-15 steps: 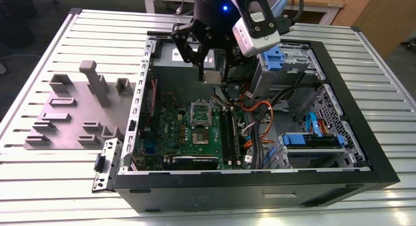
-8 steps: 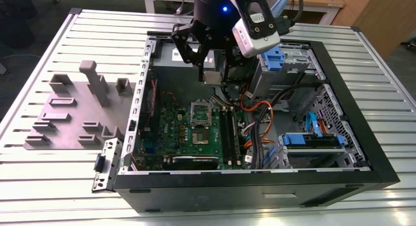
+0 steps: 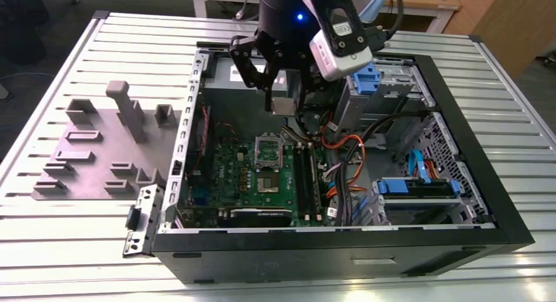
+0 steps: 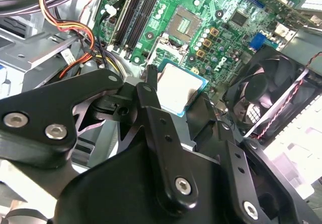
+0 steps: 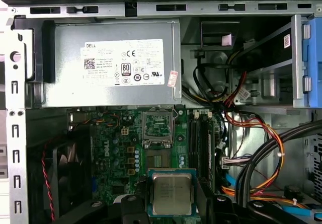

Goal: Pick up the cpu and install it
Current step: 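Place the cpu into insertion slot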

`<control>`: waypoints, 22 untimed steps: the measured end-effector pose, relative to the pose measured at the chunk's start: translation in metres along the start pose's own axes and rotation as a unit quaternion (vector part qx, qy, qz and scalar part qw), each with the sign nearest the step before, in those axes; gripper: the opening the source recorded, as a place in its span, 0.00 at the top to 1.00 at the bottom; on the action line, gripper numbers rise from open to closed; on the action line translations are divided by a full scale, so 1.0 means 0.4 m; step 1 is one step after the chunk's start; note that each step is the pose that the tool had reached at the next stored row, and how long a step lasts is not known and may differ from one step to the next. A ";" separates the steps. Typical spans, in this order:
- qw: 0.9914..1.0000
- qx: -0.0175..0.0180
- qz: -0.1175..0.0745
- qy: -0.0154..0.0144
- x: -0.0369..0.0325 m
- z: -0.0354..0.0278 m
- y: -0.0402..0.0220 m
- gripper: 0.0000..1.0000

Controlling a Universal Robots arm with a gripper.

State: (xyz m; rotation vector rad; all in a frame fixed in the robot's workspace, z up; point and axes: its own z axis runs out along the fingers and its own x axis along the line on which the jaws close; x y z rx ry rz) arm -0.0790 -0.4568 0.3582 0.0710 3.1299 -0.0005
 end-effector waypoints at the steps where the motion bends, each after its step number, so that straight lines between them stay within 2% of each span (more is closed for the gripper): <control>1: 1.000 0.000 0.000 0.000 0.000 0.002 0.000 0.53; 9: 1.000 0.000 0.000 0.000 0.000 0.015 0.000 0.53; 22: 1.000 0.000 0.000 0.000 0.000 0.018 0.000 0.53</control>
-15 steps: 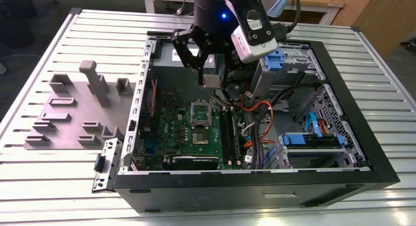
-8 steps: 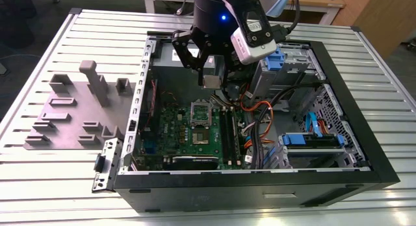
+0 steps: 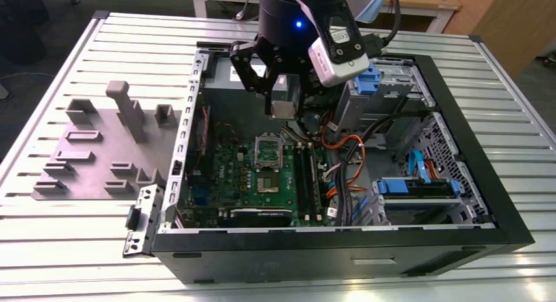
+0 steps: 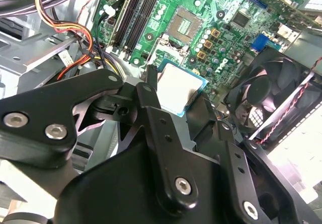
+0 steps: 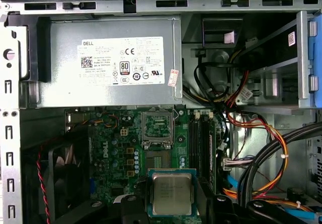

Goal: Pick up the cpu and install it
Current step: 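Place the cpu into insertion slot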

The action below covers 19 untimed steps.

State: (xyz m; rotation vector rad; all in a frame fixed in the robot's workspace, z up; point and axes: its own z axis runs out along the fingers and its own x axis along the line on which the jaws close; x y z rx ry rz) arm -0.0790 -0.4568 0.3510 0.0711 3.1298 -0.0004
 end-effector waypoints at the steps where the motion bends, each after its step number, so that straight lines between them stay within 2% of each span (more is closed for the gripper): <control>1: 1.000 0.000 0.000 0.000 0.000 0.001 0.000 0.53; 14: 1.000 0.000 0.000 0.000 0.002 0.021 -0.002 0.53; 19: 1.000 0.000 0.000 0.000 0.002 0.034 -0.002 0.53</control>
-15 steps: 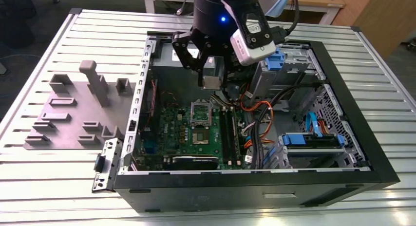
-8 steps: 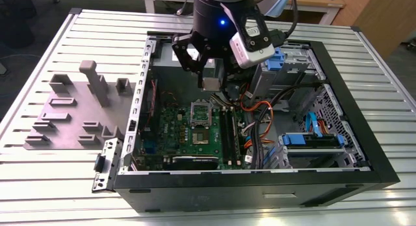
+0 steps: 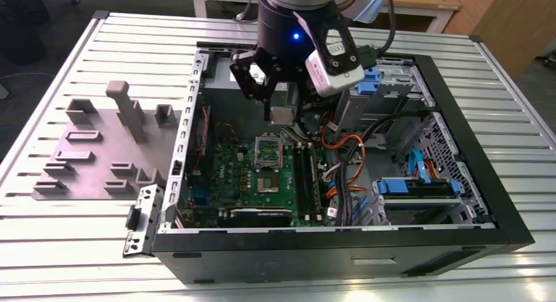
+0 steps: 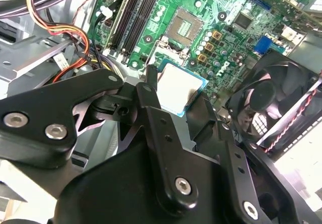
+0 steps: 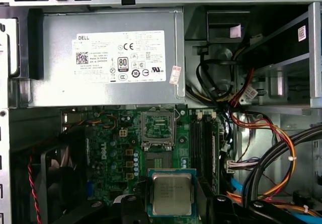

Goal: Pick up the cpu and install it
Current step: 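Place the cpu into insertion slot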

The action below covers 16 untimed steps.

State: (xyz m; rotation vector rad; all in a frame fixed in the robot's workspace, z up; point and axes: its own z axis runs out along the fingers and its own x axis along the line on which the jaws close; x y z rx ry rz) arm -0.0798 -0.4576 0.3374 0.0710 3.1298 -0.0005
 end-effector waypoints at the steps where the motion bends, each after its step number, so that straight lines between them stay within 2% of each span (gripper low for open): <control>1: 1.000 0.000 0.000 0.000 0.000 0.003 0.000 0.53; 10: 1.000 0.000 -0.004 0.000 0.003 0.042 -0.003 0.53; 16: 1.000 0.000 -0.008 0.000 0.003 0.061 -0.015 0.53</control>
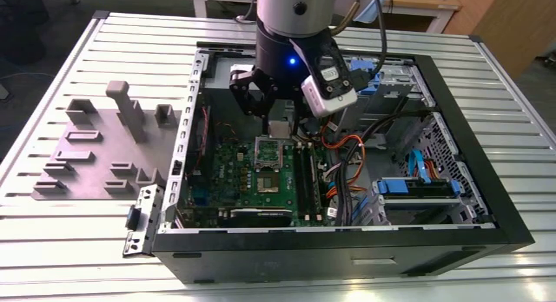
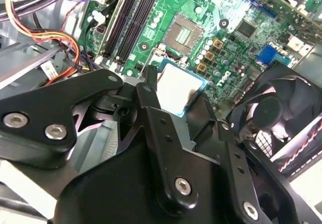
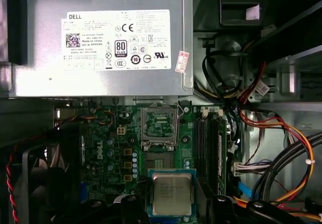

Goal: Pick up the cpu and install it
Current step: 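Place the cpu into insertion slot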

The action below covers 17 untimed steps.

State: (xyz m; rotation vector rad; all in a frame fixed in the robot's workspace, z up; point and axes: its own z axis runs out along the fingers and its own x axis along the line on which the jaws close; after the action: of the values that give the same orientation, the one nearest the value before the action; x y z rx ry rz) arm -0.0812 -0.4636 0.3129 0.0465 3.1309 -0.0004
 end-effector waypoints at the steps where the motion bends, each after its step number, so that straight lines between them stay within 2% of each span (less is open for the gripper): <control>1: 1.000 0.000 0.000 0.000 0.000 0.001 0.000 0.53; 9: 1.000 0.000 0.000 0.000 0.000 0.004 -0.002 0.53; 17: 1.000 0.000 0.000 0.000 0.000 0.015 -0.004 0.53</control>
State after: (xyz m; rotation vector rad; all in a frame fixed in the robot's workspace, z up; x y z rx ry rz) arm -0.0812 -0.4652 0.3069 0.0460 3.1309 -0.0004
